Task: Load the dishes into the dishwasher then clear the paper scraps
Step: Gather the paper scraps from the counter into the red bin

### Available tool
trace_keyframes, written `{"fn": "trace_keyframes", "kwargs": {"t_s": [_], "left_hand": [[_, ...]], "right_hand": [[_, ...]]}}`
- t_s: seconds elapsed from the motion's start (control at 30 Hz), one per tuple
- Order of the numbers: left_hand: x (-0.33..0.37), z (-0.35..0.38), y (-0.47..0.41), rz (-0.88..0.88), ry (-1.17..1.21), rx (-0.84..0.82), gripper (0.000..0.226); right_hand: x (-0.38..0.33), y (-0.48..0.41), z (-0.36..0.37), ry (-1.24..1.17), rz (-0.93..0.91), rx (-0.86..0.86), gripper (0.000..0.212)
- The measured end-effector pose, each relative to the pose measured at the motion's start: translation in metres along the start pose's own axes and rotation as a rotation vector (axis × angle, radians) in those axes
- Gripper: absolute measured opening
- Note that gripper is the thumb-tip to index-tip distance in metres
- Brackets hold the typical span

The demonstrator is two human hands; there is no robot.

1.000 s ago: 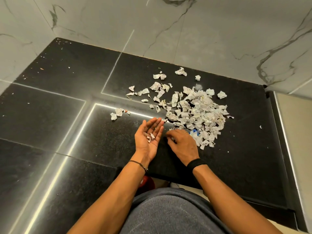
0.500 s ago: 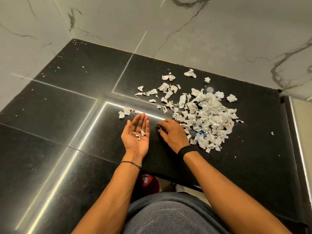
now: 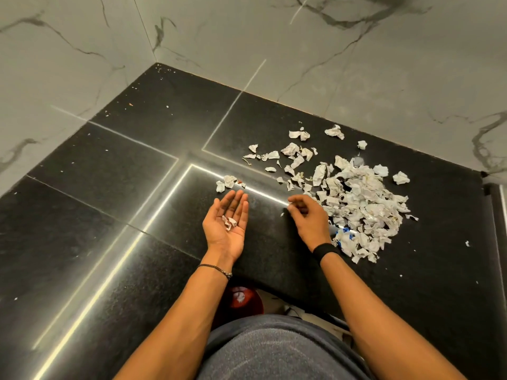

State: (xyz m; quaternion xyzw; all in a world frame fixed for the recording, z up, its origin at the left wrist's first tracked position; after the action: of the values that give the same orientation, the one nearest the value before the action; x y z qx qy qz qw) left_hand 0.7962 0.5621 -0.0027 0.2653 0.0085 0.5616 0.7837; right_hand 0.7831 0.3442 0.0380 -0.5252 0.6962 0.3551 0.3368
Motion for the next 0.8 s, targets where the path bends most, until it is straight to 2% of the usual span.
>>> {"fn": "trace_keyframes", "kwargs": {"t_s": [0.13,0.27,0.37,0.5,0.57,0.67,0.73,0.8], "left_hand": [[-0.007,0.001,-0.003,-0.033,-0.035,-0.008,0.036],[-0.016,0.009,-0.008,-0.079,-0.074,-0.028,0.037],[-0.021,0.014,-0.012,-0.117,-0.112,-0.045,0.038],[-0.025,0.014,-0.014,-0.14,-0.13,-0.048,0.041],[-0.025,0.011,-0.015,-0.142,-0.137,-0.044,0.042],[-0.022,0.009,-0.018,-0.14,-0.154,-0.038,0.044],[-0.021,0.01,-0.019,-0.138,-0.163,-0.037,0.042],[-0.018,0.011,-0.023,-0.129,-0.142,-0.033,0.041]], "right_hand": [[0.0,0.005,-0.001,0.075,-0.029,-0.045,0.018],[-0.017,0.007,0.018,0.248,-0.149,-0.128,0.026],[-0.028,0.007,0.025,0.423,-0.258,-0.103,0.022],[-0.029,0.005,0.031,0.53,-0.271,-0.094,0.015],[-0.028,0.006,0.029,0.456,-0.222,-0.062,0.012],[-0.042,0.009,0.026,0.074,-0.153,-0.044,0.011],[-0.069,0.011,0.038,-0.117,-0.198,-0.111,0.016],[-0.094,0.011,0.053,-0.143,-0.255,-0.21,0.022]]}}
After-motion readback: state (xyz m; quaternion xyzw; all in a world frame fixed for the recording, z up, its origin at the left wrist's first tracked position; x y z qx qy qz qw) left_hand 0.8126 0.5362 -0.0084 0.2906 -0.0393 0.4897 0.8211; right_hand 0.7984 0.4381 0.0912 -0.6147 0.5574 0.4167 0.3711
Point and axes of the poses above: each hand's wrist, its own y-axis away from the middle knuckle, its own z-axis out of the palm, x = y × z, the point moved 10 cm from there along -y, towards the middle knuckle, and after that the axes turned 11 degrees about -x, right-handed, at the moved point
